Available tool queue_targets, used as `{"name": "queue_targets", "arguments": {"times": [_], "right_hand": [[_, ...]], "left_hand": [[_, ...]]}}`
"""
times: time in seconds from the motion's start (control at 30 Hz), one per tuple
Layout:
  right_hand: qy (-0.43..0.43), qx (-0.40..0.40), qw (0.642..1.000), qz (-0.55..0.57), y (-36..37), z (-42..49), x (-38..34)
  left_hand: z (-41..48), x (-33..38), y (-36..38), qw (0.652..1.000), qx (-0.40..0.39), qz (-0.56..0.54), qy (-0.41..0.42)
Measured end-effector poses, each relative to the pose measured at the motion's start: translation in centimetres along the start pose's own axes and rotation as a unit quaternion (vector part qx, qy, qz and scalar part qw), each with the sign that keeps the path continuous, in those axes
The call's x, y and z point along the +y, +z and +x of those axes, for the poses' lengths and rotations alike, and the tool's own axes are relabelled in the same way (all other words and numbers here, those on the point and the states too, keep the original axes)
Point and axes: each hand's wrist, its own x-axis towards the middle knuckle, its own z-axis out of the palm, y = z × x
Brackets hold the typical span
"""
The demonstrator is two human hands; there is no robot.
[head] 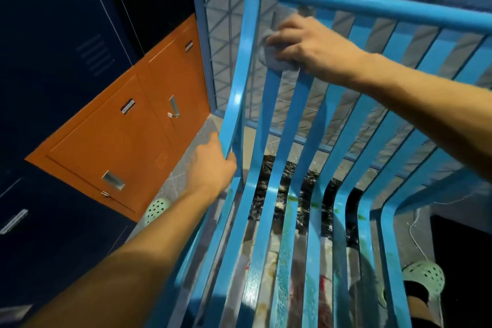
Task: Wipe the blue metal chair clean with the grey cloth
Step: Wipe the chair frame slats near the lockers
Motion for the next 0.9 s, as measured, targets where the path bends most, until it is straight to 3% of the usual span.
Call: {"name": "queue_targets", "arguments": {"times": [0.13,0.3,0.43,0.6,0.77,0.9], "right_hand": [[0.121,0.110,0.987,0.001,-2.7,1.1,0.7],[0.232,0.101,0.966,0.055,0.6,0.1,-3.5],[0.396,0.211,0.876,0.179,2.3,0.8,-4.7],[0.498,0.272,0.787,0.242,2.3,1.8,-7.1],[0.495,0.168,0.817,0.245,3.5,1.0,-9.9],[0.497,0.183,0.813,0.242,2.3,1.0,-8.7]], "left_hand": [[-0.1,0.3,-0.3,1.000,0.005,0.011,-0.001],[-0.2,0.5,-0.6,1.000,-0.002,0.015,-0.003],[-0.2,0.5,-0.7,1.000,-0.004,0.014,-0.006],[-0.2,0.5,-0.6,1.000,-0.005,0.020,-0.007],[-0.2,0.6,-0.6,1.000,0.001,0.025,-0.005],[-0.2,0.6,-0.6,1.000,0.003,0.027,-0.004]]}}
